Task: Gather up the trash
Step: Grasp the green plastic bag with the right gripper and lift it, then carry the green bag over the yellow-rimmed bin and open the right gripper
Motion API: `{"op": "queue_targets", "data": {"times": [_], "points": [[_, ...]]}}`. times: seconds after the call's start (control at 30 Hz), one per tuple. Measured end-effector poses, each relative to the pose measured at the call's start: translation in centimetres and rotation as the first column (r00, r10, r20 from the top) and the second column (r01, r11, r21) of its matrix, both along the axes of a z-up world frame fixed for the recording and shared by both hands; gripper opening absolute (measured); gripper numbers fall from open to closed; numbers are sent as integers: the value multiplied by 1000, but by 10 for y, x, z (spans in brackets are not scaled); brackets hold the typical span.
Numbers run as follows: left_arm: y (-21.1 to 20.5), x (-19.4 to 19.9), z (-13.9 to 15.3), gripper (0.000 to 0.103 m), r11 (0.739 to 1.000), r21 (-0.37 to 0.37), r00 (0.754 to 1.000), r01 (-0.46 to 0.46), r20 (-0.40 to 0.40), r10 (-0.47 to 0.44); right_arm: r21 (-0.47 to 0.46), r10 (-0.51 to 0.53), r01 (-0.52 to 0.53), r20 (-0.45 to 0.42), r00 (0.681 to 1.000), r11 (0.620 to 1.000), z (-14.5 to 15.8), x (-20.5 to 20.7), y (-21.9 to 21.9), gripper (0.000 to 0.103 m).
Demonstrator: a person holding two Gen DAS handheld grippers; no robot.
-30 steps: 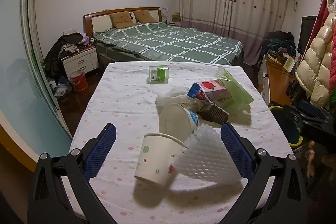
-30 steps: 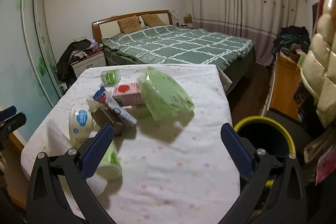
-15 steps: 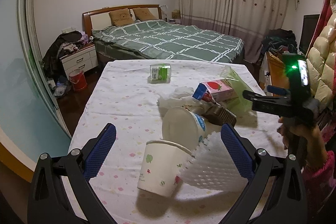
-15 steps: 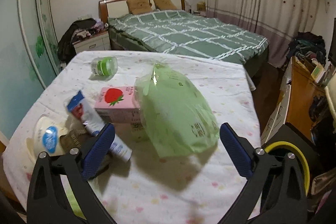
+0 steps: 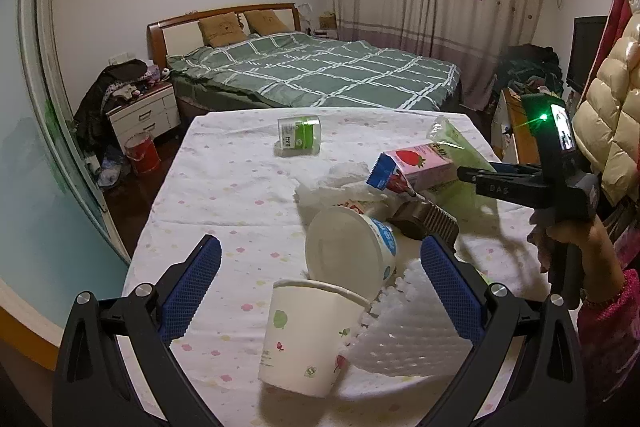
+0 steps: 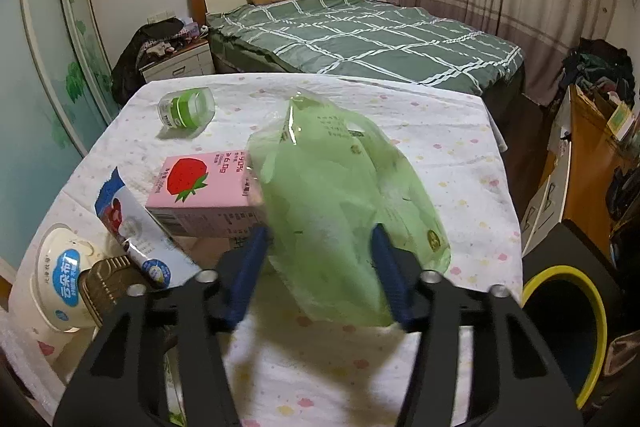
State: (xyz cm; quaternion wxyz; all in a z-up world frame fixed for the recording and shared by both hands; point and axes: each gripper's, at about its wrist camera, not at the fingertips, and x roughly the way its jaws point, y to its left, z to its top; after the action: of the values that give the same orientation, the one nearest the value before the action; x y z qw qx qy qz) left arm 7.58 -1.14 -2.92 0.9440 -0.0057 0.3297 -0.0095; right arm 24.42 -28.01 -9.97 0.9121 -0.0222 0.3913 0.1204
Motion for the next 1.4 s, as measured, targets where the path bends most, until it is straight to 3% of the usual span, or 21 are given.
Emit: {"op": "queue_targets", "data": {"times": [0.03, 0.23, 0.5, 0.63, 0.73, 1.0, 1.27, 1.4], "points": [[0, 1, -1, 98, 1000, -5, 1000, 2, -1, -2, 1, -2, 2, 0, 1000, 1000, 0, -2, -1, 32], [-2, 5, -4, 98, 1000, -17, 1000, 9, 2, -9, 49, -17, 16, 32, 999, 999, 15, -17, -15, 10], [-6, 0, -2, 98, 999, -35, 999, 34, -1, -35, 123, -57, 44, 101, 993, 991, 48, -55, -56, 10], [-12, -4, -1, 98, 998, -34, 999, 44, 5, -44, 131, -142, 128, 98, 985, 983, 50, -73, -103, 10], [-12, -5, -1, 98, 997, -62, 999, 54, 5, -54, 127, -225, 215, 64, 972, 968, 39, -81, -143, 10], [-26, -10, -4, 98, 997, -38, 998, 61, -17, -62, 90, -386, 393, -84, 919, 915, -23, -80, -223, 11], [-32, -14, -4, 98, 998, -29, 998, 59, -14, -60, 36, -456, 469, -179, 872, 883, -76, -56, -254, 12], [-33, -16, -5, 98, 997, -19, 997, 72, -16, -72, 9, -482, 497, -228, 846, 868, -96, -44, -259, 33]]}}
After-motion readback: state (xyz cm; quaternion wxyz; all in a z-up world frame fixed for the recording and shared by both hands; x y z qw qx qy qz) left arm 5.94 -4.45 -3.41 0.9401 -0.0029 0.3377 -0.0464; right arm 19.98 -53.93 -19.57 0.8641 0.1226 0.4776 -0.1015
